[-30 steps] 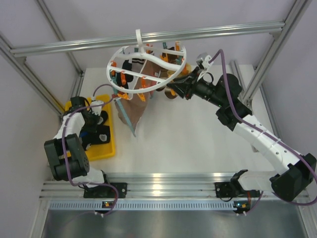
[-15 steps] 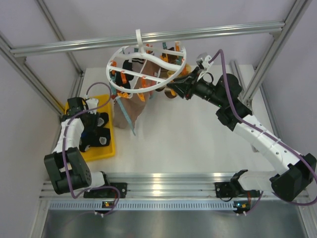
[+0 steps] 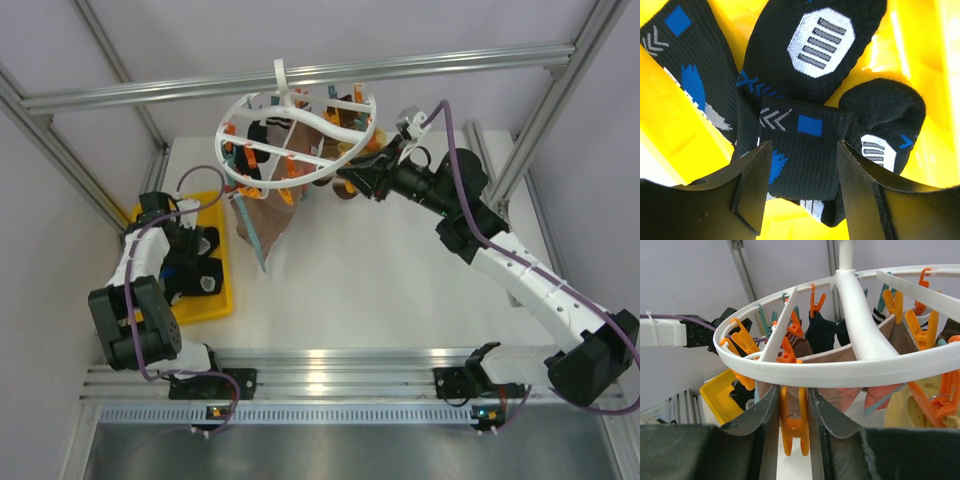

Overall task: Clip the socks to the hanger
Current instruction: Pick up the sock from the bin.

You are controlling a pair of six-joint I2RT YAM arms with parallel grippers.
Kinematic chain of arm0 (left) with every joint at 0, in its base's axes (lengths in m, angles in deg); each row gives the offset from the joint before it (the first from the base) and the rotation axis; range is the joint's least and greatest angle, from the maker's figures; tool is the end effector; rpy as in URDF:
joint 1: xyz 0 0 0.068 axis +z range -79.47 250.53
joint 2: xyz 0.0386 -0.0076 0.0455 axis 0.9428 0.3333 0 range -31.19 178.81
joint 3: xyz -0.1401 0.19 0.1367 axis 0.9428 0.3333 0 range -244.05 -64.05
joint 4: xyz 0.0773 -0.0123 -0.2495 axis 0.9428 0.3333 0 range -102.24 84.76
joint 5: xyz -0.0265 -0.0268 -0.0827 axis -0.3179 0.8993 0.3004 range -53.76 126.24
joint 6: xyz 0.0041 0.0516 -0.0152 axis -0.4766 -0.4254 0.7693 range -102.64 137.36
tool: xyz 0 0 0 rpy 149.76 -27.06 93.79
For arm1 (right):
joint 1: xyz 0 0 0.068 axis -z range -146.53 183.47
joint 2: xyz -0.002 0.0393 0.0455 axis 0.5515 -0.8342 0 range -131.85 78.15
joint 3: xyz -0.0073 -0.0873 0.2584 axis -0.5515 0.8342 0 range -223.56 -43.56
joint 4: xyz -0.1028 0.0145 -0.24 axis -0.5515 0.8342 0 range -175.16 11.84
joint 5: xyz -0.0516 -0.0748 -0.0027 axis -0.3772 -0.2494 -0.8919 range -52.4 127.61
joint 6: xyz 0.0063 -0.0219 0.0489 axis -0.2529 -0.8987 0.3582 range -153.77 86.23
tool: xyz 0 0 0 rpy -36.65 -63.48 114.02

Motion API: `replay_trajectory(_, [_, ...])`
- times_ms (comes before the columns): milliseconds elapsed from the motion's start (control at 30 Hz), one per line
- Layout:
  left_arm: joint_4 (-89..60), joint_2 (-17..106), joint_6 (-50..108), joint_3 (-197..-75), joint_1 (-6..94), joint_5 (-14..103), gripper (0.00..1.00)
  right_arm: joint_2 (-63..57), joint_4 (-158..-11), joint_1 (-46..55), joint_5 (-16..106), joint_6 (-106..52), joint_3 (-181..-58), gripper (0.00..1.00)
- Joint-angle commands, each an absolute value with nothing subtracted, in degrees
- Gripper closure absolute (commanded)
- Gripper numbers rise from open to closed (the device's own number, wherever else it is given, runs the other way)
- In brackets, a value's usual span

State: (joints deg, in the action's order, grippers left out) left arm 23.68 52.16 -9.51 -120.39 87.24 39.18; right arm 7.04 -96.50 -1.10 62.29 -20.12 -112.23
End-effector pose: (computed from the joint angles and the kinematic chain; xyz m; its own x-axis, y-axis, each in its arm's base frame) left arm 0.2733 0.0801 0.2204 -0.8804 0.2070 -0.4266 0.1493 0.9750 0.1649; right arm 0.2279 0.1750 0.4292 -0.0783 0.2065 -0.9753 -0.8612 0.4788 0.1706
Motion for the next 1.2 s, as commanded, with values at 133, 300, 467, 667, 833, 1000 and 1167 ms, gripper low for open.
replay_trajectory(133, [21.3,55.6,-9.5,-119.0,87.7,34.9,0.47,8.9,-95.6,-0.2,62.7,-20.9,-113.0,1.00])
replay_trajectory(300, [21.9,56.3,-9.5,-120.5,87.7,34.4,0.69,9.2,-95.6,0.0,62.6,-20.9,-112.8,1.00])
replay_trajectory(467, [24.7,53.6,-9.5,-123.5,87.7,35.6,0.97,9.5,-95.6,0.2,62.5,-21.0,-112.7,1.00])
replay_trajectory(667, [30.8,46.9,-9.6,-129.1,87.7,41.3,1.00,9.5,-95.9,0.1,62.4,-20.9,-112.8,1.00])
replay_trajectory(833, [34.6,38.0,-9.8,-133.8,87.7,48.9,1.00,9.2,-96.0,0.1,62.0,-20.8,-113.6,1.00])
replay_trajectory(1000, [37.8,36.2,-10.0,-133.7,87.7,46.7,0.73,9.2,-96.7,0.1,61.7,-20.5,-113.3,1.00])
replay_trajectory(1167, [36.5,40.2,-11.4,-127.5,88.2,40.6,0.29,9.3,-96.9,0.1,62.1,-20.3,-112.6,1.00])
